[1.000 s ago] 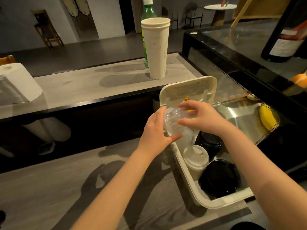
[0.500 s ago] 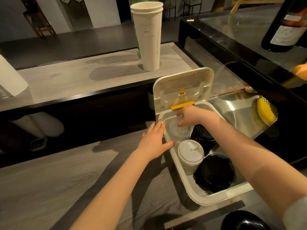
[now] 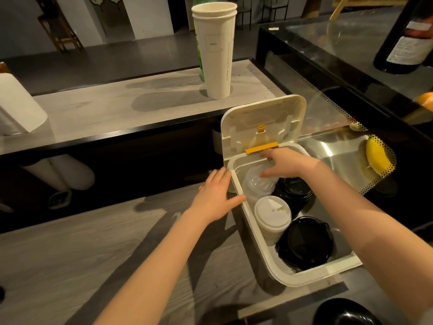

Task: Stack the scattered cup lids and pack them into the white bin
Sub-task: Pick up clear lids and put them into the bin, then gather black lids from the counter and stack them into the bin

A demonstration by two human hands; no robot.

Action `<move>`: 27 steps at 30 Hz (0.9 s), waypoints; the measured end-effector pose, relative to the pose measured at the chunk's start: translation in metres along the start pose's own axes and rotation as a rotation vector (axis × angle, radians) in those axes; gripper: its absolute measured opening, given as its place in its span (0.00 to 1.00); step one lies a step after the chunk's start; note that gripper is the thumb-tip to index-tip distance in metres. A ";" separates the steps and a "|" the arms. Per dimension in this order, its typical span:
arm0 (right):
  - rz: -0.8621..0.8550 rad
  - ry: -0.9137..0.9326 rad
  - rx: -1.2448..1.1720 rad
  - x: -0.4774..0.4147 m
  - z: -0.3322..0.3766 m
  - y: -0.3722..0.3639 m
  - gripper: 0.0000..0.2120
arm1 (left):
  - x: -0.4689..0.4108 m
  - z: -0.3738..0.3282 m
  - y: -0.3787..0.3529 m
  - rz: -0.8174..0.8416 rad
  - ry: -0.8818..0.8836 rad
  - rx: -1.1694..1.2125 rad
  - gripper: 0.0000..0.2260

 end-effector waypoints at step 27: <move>-0.010 0.517 0.156 0.113 0.406 -0.194 0.24 | 0.364 0.287 0.101 -0.086 0.589 -0.130 0.28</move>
Point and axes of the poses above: each hand's wrist, its own x-axis away from the middle knuckle, its own y-axis out of the back of the hand, z = x × y, the point moved 9 cm from there along -x, towards the middle knuckle, and after that the axes turned 11 degrees about -y, right-handed, at the moved point
